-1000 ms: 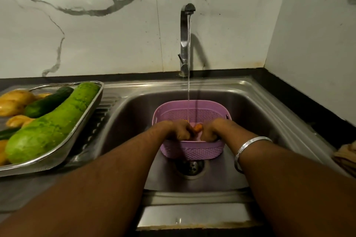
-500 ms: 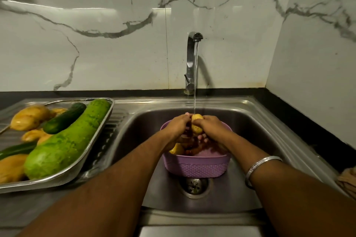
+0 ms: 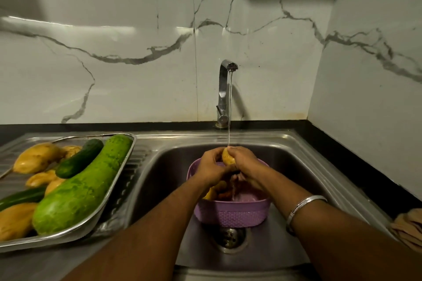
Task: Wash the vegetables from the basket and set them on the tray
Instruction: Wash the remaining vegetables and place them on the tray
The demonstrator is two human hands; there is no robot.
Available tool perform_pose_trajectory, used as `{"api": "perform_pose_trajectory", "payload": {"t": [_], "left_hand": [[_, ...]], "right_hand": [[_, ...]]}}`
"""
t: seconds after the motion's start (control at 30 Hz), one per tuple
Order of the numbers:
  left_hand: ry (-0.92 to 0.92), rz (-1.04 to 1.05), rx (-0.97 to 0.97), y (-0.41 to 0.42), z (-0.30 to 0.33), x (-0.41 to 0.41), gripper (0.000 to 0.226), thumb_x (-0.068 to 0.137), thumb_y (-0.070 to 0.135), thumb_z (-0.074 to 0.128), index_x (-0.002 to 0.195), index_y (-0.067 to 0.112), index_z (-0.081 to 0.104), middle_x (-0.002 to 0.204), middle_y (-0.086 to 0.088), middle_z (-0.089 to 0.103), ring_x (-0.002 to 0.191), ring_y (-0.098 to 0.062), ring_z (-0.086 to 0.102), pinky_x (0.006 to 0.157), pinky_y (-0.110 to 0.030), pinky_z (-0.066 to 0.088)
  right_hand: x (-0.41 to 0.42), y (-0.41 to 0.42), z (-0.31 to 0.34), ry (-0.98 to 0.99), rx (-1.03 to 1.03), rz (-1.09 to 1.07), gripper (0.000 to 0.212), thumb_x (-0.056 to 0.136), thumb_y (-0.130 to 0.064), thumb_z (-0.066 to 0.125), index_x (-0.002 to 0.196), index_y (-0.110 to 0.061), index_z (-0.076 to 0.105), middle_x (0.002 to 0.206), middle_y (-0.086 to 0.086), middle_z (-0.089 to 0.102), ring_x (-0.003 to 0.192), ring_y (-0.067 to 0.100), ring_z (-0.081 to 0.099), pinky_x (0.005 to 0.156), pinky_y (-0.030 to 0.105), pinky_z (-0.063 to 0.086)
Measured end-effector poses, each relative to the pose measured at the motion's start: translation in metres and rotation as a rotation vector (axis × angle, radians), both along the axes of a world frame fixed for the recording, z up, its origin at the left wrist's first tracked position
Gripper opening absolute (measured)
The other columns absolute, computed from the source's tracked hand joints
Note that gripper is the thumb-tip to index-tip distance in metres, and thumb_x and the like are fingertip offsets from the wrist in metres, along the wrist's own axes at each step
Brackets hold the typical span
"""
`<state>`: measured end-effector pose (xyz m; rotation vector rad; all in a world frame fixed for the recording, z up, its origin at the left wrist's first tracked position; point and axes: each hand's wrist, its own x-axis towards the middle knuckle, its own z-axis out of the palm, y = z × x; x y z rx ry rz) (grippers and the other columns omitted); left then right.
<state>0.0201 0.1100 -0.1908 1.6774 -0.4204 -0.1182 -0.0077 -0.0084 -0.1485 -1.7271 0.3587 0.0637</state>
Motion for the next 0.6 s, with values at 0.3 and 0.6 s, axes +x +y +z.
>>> {"api": "perform_pose_trajectory", "payload": {"t": [0.3,0.6], "left_hand": [[-0.16,0.079,0.218,0.012,-0.008,0.012,0.046,0.082,0.013,0.08,0.125,0.023,0.067,0.108,0.007,0.074,0.104,-0.009,0.069,0.091,-0.035,0.059],[-0.27,0.138,0.204,0.003,-0.006,0.016,0.04,0.074,0.029,0.087,0.112,0.025,0.075,0.092,0.011,0.077,0.09,-0.004,0.072,0.083,-0.032,0.061]], "right_hand": [[0.0,0.01,-0.012,-0.031,-0.031,-0.053,0.026,0.101,-0.042,0.056,0.109,-0.02,0.064,0.099,0.009,0.071,0.089,0.025,0.069,0.071,0.039,0.06],[-0.001,-0.007,0.002,-0.044,0.173,0.076,0.021,0.104,-0.019,0.052,0.121,-0.013,0.062,0.106,0.013,0.073,0.081,0.019,0.071,0.066,0.034,0.057]]}}
